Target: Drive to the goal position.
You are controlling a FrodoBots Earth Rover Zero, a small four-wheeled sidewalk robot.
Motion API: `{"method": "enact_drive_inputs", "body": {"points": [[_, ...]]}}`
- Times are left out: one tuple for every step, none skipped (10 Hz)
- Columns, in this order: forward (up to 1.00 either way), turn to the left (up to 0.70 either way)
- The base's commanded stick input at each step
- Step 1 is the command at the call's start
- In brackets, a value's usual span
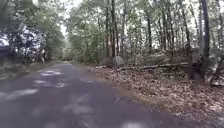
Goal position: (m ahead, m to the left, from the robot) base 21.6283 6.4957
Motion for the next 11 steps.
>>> {"method": "enact_drive_inputs", "body": {"points": [[0.7,0.14],[0.7,0.14],[0.7,0.14],[0.7,0.14],[0.7,0.14],[0.7,0.14],[0.7,0.14],[0.7,0.14],[0.69,0.14],[0.67,0.13],[0.66,0.14]]}}
